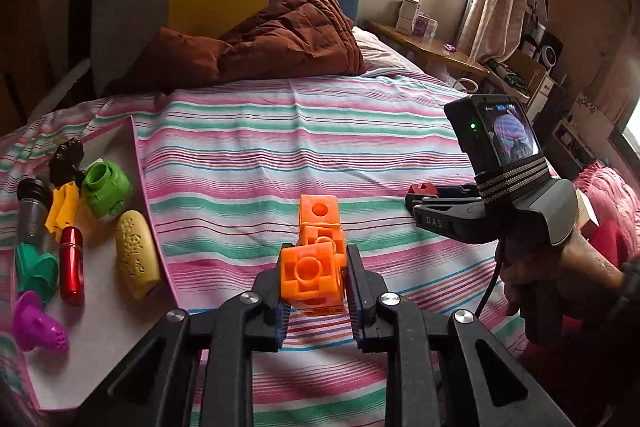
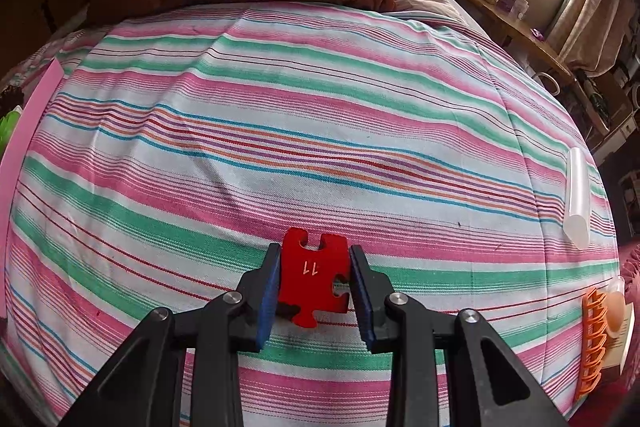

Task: Organize rigid objects
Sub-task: 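Carry the orange block into the tray with the left tool and open it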

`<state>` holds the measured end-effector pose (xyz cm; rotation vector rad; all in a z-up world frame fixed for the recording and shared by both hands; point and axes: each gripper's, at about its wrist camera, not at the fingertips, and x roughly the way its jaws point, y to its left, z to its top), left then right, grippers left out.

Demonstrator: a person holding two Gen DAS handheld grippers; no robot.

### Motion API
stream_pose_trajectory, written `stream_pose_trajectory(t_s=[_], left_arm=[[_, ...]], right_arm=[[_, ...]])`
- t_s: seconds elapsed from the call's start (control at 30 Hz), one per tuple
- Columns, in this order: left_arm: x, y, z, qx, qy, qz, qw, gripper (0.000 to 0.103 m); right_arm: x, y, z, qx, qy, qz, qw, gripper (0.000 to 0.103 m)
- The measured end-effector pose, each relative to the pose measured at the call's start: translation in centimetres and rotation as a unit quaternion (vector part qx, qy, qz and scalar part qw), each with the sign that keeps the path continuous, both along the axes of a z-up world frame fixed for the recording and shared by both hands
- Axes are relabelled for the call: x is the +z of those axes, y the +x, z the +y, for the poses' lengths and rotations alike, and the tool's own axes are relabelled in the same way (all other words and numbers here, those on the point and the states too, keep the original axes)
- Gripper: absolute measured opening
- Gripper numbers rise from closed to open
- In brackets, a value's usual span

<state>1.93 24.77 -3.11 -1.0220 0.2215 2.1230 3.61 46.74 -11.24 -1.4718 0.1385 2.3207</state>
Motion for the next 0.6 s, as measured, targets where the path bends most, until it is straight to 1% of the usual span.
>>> stream_pose_trajectory(t_s=[0.2,0.4,0.5,0.53,0.6], left_arm=[[1.4,-0.2,-2.3,0.019,0.015,0.003,0.9997,0.024],[1.9,-0.8,-5.1,0.038,0.021,0.001,0.9991,0.024],[2.0,-1.7,-7.7,0.06,0.032,-0.006,0.9977,0.024],[2.1,-2.2,-9.1,0.072,0.04,-0.01,0.9966,0.024],[2.2,-3.0,-11.7,0.098,0.044,-0.011,0.9941,0.024]], right_arm=[[0.2,0.0,-0.4,0.006,0.012,0.0,1.0,0.032],[0.3,-0.1,-0.6,0.011,0.021,0.0,1.0,0.032],[0.3,-0.2,-0.7,0.012,0.025,0.0,1.0,0.032],[0.4,-0.2,-0.7,0.013,0.025,0.0,1.0,0.032],[0.5,-0.1,-0.8,0.012,0.025,-0.001,1.0,0.032]])
